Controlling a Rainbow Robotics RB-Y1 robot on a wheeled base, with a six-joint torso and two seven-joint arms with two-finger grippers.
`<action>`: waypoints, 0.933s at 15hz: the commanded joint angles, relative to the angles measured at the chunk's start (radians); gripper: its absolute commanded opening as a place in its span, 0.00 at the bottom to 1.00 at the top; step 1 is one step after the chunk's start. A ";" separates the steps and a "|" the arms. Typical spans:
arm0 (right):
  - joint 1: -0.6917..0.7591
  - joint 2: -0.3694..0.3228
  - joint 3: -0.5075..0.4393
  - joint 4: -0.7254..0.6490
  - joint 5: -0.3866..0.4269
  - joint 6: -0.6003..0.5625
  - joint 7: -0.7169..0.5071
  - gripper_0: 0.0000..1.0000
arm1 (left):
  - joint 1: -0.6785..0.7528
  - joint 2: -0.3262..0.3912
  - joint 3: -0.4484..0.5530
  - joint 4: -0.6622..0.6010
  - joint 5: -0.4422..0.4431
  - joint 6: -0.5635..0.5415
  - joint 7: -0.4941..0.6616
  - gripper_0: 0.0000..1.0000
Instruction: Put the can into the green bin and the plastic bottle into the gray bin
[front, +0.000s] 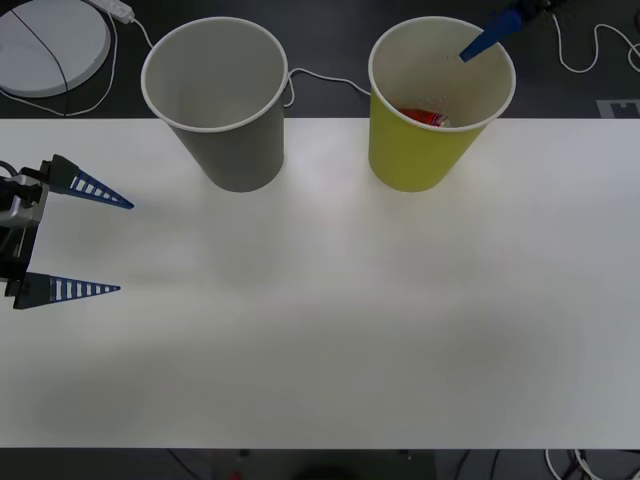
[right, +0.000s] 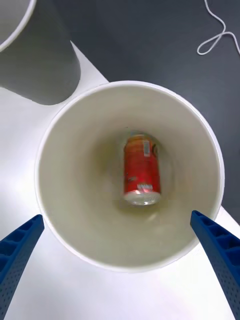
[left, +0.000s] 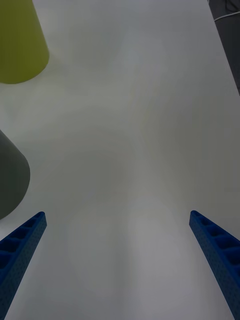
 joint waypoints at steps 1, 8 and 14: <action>0.013 -0.030 -0.058 0.076 -0.091 -0.064 0.150 1.00 | 0.000 0.000 0.000 0.000 0.000 0.000 0.000 1.00; 0.249 -0.147 -0.278 -0.089 -0.222 -0.064 0.342 1.00 | 0.000 0.000 0.000 0.000 0.000 0.000 0.000 1.00; 0.672 -0.201 -0.601 -0.419 -0.309 -0.064 0.420 1.00 | 0.000 0.000 0.000 0.000 0.000 0.000 0.000 1.00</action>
